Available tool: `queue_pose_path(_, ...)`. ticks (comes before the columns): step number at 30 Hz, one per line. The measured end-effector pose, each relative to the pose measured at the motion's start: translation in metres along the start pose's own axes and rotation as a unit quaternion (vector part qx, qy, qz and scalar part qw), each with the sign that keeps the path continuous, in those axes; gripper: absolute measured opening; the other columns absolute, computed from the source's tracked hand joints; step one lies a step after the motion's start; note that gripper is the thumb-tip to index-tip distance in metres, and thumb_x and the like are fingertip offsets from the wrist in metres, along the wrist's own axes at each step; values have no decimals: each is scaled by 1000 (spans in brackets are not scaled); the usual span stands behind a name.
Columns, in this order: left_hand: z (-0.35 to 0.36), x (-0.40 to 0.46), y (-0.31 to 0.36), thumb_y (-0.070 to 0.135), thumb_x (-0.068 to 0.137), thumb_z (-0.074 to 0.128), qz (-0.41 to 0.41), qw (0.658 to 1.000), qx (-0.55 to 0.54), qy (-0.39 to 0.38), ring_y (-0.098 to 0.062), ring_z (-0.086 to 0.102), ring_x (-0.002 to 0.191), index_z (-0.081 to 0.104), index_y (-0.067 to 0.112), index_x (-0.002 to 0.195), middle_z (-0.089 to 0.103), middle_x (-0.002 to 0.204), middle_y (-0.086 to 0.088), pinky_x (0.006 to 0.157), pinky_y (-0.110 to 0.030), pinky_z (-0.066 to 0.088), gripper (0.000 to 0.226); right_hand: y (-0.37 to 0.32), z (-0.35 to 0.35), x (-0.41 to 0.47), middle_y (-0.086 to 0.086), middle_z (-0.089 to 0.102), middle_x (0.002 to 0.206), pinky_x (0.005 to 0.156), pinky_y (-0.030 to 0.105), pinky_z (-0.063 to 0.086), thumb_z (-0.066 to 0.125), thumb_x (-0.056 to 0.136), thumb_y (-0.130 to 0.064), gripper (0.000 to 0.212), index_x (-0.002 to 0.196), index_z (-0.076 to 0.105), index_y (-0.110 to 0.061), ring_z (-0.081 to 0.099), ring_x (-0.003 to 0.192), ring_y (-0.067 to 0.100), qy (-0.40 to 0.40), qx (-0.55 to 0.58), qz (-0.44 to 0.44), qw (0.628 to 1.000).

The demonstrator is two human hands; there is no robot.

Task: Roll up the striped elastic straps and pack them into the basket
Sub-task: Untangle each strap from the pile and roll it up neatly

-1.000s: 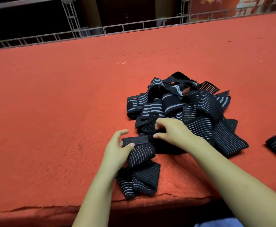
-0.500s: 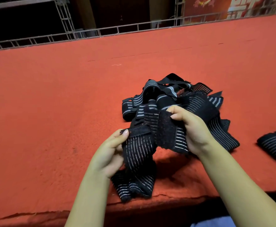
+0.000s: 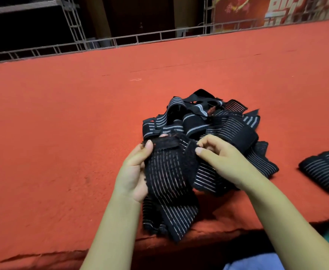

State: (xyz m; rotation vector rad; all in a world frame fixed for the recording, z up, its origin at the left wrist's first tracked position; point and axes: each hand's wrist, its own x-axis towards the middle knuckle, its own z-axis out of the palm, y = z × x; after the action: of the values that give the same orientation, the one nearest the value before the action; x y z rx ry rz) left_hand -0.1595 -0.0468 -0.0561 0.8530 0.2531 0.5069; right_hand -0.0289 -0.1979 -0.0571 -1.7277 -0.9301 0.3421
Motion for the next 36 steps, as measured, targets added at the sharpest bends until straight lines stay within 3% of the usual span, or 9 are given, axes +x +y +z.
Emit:
queue_pose_path(5,-14,4,24,14,80,57,52,997,0,65,-20,72,74,64,4,93,73,85,-12,67,-34,61,18,18,-29,-8,-9,70,81,73,15,44,68,87,-29,4,84,65,-28,63,78,4,7,-110,-7,994)
queue_pose_path(10,-11,10,16,9,97,53,53,977,168,123,-15,64,56,55,7,80,66,66,-6,51,-22,52,17,46,-51,5,-12,68,96,77,16,38,61,92,-18,16,104,67,-26,61,91,6,162,-150,22,975)
queue_pose_path(14,-4,22,-15,19,84,70,-7,920,392,20,-20,51,76,56,4,78,57,81,-13,64,-32,38,22,61,-58,14,-7,66,100,82,14,35,59,92,-6,22,108,67,-20,59,94,8,187,-153,69,968)
queue_pose_path(17,4,35,-41,33,73,73,-32,855,515,-46,-14,56,86,59,2,76,63,95,-3,82,-38,47,35,70,-59,14,-9,64,101,90,20,37,56,92,-4,25,108,67,-20,59,101,10,182,-169,74,966)
queue_pose_path(21,27,57,-71,20,83,74,-7,805,590,-67,-12,51,115,55,17,69,53,127,4,99,-22,33,24,74,-66,11,-5,67,101,96,27,43,48,93,4,31,101,65,-20,63,101,14,207,-86,71,972)
queue_pose_path(26,48,81,-97,22,86,72,0,762,645,-65,-17,51,90,45,21,64,51,88,6,77,-24,34,34,76,-73,7,-6,67,101,92,25,45,43,94,6,33,98,64,-20,64,97,9,203,-18,76,976)
queue_pose_path(28,52,85,-105,24,87,70,4,742,668,-50,-21,53,90,51,17,72,52,88,4,76,-25,35,25,78,-77,6,-7,67,101,92,24,45,42,95,5,34,96,64,-21,64,96,6,204,2,73,976)
queue_pose_path(33,46,74,-98,22,88,69,84,755,650,-3,-15,54,86,66,14,87,59,84,6,71,-20,31,8,82,-90,10,0,67,106,102,32,44,40,97,2,33,95,63,-21,63,103,15,218,43,89,971)
queue_pose_path(36,25,65,-79,17,85,72,83,800,594,23,-13,52,73,62,13,71,58,70,6,69,-26,35,18,82,-92,12,-1,67,107,98,23,40,42,98,-1,30,98,65,-20,59,106,11,213,8,96,972)
